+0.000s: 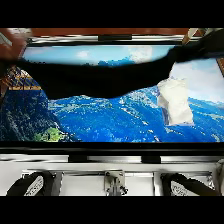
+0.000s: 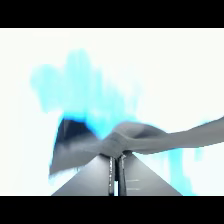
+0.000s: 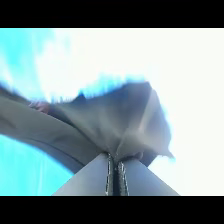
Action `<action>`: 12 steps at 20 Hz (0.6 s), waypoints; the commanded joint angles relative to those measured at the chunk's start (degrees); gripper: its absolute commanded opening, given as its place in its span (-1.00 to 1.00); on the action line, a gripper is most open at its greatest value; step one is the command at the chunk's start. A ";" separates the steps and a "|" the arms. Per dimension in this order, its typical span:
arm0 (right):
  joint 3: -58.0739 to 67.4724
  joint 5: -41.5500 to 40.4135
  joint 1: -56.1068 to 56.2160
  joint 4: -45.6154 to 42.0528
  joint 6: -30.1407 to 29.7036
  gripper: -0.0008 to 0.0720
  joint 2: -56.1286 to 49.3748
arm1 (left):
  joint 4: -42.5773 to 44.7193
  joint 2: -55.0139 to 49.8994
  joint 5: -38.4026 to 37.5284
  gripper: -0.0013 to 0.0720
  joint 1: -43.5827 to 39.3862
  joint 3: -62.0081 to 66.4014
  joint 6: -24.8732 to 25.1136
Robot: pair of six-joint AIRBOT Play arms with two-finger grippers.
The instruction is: Fold the shirts.
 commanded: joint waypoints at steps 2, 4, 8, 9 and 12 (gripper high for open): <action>6.75 18.49 0.09 0.04 -0.98 -0.79 20.63 | 2.27 10.47 6.73 -0.88 0.04 21.40 0.13; 6.75 17.03 0.09 -0.37 0.52 -0.79 26.23 | 7.56 14.53 5.31 -0.88 0.04 21.44 -3.98; 6.75 2.67 0.09 -5.40 6.93 -0.79 28.94 | 20.17 16.41 -4.17 -0.88 0.04 20.65 -8.61; 6.75 -1.29 0.09 -5.97 7.67 -0.79 27.96 | 20.76 16.22 -5.25 -0.87 0.02 19.28 -8.50; 6.73 -11.21 0.09 -5.60 10.14 -0.79 21.77 | 20.74 14.53 -5.81 -0.88 0.04 11.80 -6.64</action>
